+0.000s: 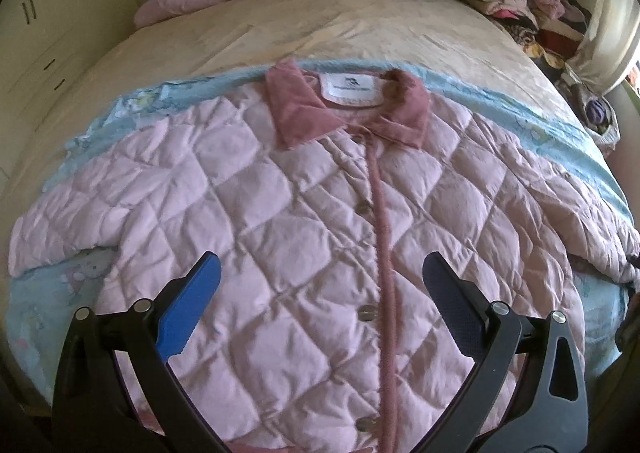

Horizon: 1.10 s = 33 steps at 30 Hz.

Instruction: Fold large clothes

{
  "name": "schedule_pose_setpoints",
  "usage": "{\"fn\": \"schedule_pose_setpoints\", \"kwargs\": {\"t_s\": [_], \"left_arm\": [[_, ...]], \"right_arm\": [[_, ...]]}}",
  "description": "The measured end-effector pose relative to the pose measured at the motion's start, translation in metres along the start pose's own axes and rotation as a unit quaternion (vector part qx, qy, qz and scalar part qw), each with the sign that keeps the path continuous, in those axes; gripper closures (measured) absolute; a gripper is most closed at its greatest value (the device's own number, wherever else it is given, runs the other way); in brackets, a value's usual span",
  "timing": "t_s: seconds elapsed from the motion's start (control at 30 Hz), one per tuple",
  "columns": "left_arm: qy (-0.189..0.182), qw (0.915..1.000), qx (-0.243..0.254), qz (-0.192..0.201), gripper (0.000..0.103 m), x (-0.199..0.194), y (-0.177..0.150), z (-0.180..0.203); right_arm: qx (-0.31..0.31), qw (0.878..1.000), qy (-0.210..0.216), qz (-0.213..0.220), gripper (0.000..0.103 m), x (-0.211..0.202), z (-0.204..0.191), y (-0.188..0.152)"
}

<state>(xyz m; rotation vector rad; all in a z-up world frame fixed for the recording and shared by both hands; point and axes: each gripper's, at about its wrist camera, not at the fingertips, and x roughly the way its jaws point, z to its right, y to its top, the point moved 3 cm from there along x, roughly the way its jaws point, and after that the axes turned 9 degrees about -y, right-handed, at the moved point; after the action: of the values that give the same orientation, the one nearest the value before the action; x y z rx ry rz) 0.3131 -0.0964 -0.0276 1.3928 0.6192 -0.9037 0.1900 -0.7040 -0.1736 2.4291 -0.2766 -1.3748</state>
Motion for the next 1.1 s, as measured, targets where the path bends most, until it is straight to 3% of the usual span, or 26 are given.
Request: {"fn": "schedule_pose_setpoints", "kwargs": {"t_s": [0.1, 0.37, 0.63, 0.77, 1.1], "left_arm": [[0.002, 0.9999, -0.008, 0.007, 0.008, -0.008, 0.006, -0.013], [-0.001, 0.999, -0.041, 0.02, 0.008, -0.027, 0.03, -0.057], [-0.005, 0.9968, -0.072, 0.033, 0.008, -0.051, 0.038, -0.103], [-0.006, 0.9943, -0.095, 0.047, 0.008, -0.064, 0.041, -0.125], [-0.032, 0.9856, -0.146, 0.079, 0.008, -0.076, 0.044, -0.161]], "right_arm": [[-0.032, 0.999, 0.034, 0.021, 0.084, -0.018, -0.019, 0.006], [-0.148, 0.976, 0.149, 0.062, 0.089, -0.103, -0.121, 0.0], [-0.258, 0.931, 0.241, 0.089, 0.089, -0.184, -0.219, -0.06], [-0.295, 0.912, 0.276, 0.077, 0.089, -0.207, -0.252, -0.093], [-0.36, 0.876, 0.317, 0.054, 0.089, -0.242, -0.31, -0.166]]}}
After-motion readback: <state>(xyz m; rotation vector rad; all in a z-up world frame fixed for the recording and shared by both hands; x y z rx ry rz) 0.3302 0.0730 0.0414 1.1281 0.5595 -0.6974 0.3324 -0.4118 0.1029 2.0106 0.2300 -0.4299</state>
